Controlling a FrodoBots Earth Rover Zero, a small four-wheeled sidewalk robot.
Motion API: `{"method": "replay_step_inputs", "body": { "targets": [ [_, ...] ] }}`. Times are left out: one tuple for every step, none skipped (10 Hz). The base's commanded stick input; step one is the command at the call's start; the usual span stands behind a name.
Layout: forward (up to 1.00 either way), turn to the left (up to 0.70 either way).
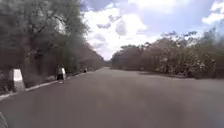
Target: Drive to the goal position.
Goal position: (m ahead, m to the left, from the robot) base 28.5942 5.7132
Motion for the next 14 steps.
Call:
{"method": "replay_step_inputs", "body": {
  "targets": [
    [0.70,0.00],
    [0.70,0.00],
    [0.70,0.00],
    [0.70,0.00],
    [0.70,0.00],
    [0.70,0.00],
    [0.70,0.00],
    [0.70,0.08],
    [0.70,0.04],
    [0.70,0.00],
    [0.70,0.00],
    [0.70,0.00],
    [0.70,0.15],
    [0.70,0.32]
  ]
}}
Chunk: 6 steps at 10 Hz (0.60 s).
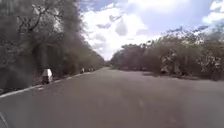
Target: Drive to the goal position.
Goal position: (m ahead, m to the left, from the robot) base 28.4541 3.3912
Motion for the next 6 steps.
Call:
{"method": "replay_step_inputs", "body": {
  "targets": [
    [0.70,0.35],
    [0.70,0.35],
    [0.70,0.00],
    [0.70,0.00],
    [0.70,0.00],
    [0.70,0.00]
  ]
}}
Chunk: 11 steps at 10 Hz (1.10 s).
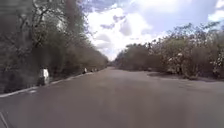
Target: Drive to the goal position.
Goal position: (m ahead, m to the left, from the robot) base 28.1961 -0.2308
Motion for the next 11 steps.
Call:
{"method": "replay_step_inputs", "body": {
  "targets": [
    [0.70,0.00],
    [0.70,0.00],
    [0.70,0.00],
    [0.70,0.00],
    [0.70,0.00],
    [0.70,0.00],
    [0.70,0.00],
    [0.70,0.00],
    [0.70,0.00],
    [0.70,0.00],
    [0.70,0.00]
  ]
}}
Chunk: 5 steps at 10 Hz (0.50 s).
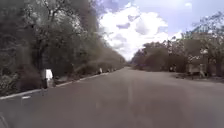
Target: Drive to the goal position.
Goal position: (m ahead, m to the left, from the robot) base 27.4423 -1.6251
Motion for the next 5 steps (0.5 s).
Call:
{"method": "replay_step_inputs", "body": {
  "targets": [
    [0.70,0.00],
    [0.70,0.00],
    [0.70,0.00],
    [0.70,0.00],
    [0.70,0.00]
  ]
}}
